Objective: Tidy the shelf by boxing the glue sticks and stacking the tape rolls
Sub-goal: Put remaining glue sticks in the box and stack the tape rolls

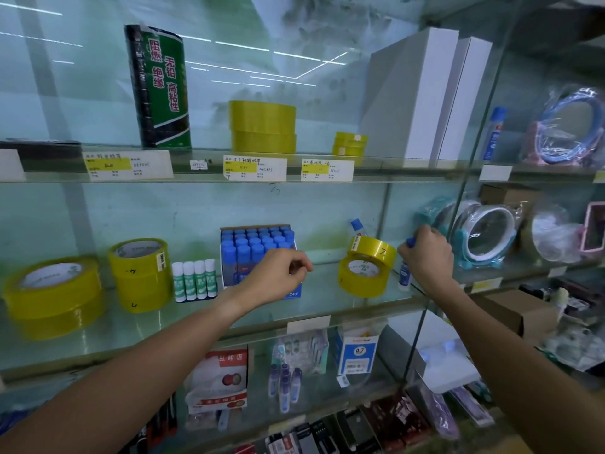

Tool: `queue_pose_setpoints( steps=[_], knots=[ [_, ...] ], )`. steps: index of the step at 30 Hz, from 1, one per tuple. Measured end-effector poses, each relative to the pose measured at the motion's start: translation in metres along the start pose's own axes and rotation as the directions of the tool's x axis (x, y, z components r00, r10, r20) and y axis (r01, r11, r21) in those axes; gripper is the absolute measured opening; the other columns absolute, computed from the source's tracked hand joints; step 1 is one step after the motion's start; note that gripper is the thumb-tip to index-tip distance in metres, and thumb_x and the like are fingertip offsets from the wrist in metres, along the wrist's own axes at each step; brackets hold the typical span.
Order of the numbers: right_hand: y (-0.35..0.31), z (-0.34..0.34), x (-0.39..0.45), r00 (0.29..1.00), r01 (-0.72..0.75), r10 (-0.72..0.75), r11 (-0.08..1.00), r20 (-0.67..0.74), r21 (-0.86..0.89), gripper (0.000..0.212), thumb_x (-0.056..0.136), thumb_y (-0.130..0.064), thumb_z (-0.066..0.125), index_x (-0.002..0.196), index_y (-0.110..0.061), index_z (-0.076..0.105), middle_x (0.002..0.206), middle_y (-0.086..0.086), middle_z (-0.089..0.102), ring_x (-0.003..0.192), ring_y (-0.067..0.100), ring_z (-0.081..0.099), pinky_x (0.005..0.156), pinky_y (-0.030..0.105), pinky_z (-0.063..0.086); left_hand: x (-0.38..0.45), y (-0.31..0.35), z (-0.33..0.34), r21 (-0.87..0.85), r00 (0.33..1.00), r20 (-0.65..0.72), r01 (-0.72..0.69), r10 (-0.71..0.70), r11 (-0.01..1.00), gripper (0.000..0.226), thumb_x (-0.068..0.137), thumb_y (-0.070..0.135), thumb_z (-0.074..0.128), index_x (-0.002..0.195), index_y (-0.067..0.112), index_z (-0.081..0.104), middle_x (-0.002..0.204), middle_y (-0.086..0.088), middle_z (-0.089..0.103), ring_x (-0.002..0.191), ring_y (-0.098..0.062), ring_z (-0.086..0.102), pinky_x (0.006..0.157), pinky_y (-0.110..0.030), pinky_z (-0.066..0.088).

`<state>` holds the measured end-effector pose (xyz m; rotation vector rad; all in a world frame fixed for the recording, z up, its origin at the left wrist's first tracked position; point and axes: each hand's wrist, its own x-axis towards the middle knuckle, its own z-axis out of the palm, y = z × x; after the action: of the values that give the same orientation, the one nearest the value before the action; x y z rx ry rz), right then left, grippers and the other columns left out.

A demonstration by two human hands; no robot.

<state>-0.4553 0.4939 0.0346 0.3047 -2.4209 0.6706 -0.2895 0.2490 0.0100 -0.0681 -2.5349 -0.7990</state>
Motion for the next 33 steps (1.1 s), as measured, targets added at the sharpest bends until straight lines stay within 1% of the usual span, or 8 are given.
queue_pose_setpoints(
  steps=[4,9,13,17,19,24,28,33],
  knots=[
    [-0.019,-0.012,-0.001,0.998,0.058,-0.06,0.984,0.008,0.17,0.022,0.075,-0.019,0.068,0.092,-0.007,0.063,0.084,0.009,0.063,0.072,0.025,0.055,0.063,0.03,0.042,0.022,0.023,0.006,-0.023,0.998,-0.02,-0.053,0.053,0.998,0.017,0.092,0.014,0.058,0.1,0.018,0.072,0.089,0.013,0.066,0.081,-0.007,0.064,0.069,-0.011,0.047],
    [-0.061,-0.013,-0.004,0.983,0.058,-0.124,0.909,0.134,0.413,0.022,0.071,-0.019,0.073,0.091,-0.012,0.067,0.079,0.001,0.067,0.078,0.018,0.064,0.072,0.031,0.053,0.058,0.048,0.011,-0.044,0.997,-0.038,-0.073,0.071,0.996,0.031,0.087,0.021,0.067,0.117,0.021,0.061,0.099,0.004,0.066,0.08,-0.01,0.065,0.074,-0.022,0.053],
    [-0.093,-0.003,-0.002,0.955,0.066,-0.217,0.819,0.202,0.57,0.018,0.071,-0.014,0.073,0.088,-0.014,0.067,0.075,-0.002,0.065,0.07,0.014,0.062,0.061,0.019,0.048,0.075,0.05,0.006,-0.184,0.999,-0.023,-0.046,0.042,0.982,0.048,0.082,0.01,0.073,0.124,0.022,0.054,0.101,-0.002,0.069,0.075,-0.009,0.071,0.071,-0.021,0.057],
    [-0.111,0.013,0.009,0.943,0.039,-0.259,0.709,0.208,0.704,0.019,0.073,-0.014,0.074,0.09,-0.016,0.066,0.08,-0.001,0.067,0.072,0.017,0.067,0.069,0.039,0.061,0.082,0.036,-0.01,-0.183,0.995,-0.102,-0.025,0.007,0.983,0.043,0.083,0.006,0.07,0.123,0.016,0.057,0.094,-0.006,0.071,0.074,-0.008,0.071,0.07,-0.02,0.058],
    [-0.12,0.018,0.012,0.938,0.021,-0.268,0.677,0.221,0.735,0.023,0.078,-0.013,0.07,0.1,-0.013,0.065,0.091,0.003,0.07,0.078,0.02,0.071,0.067,0.039,0.062,0.087,0.027,-0.02,-0.131,0.989,-0.15,-0.001,-0.019,0.991,0.035,0.082,0.013,0.072,0.115,0.017,0.061,0.09,-0.006,0.072,0.073,-0.011,0.071,0.072,-0.027,0.06],
    [-0.142,0.041,0.012,0.899,-0.037,-0.309,0.654,0.312,0.755,0.03,0.084,-0.009,0.064,0.114,-0.005,0.063,0.106,0.008,0.07,0.084,0.021,0.072,0.07,0.038,0.062,0.093,0.006,-0.033,0.05,0.966,-0.255,0.051,-0.037,0.997,0.03,0.077,0.013,0.076,0.105,0.015,0.067,0.092,-0.004,0.068,0.077,-0.016,0.066,0.069,-0.024,0.056],
    [-0.15,0.061,0.01,0.885,-0.028,-0.319,0.691,0.34,0.722,0.032,0.081,-0.011,0.062,0.112,-0.007,0.066,0.102,0.005,0.073,0.078,0.021,0.073,0.075,0.042,0.061,0.092,-0.012,-0.029,0.071,0.965,-0.258,0.073,-0.053,0.995,0.028,0.076,0.008,0.076,0.101,0.016,0.065,0.093,-0.006,0.068,0.075,-0.016,0.067,0.067,-0.024,0.057],
    [-0.151,0.074,0.007,0.87,-0.02,-0.34,0.701,0.358,0.713,0.033,0.078,-0.012,0.062,0.111,-0.008,0.067,0.105,0.005,0.072,0.094,0.022,0.069,0.083,0.043,0.058,0.091,-0.022,-0.024,0.136,0.964,-0.254,0.118,-0.081,0.984,0.026,0.079,0.01,0.074,0.102,0.013,0.063,0.089,-0.009,0.069,0.076,-0.018,0.066,0.07,-0.031,0.056]
  ],
)
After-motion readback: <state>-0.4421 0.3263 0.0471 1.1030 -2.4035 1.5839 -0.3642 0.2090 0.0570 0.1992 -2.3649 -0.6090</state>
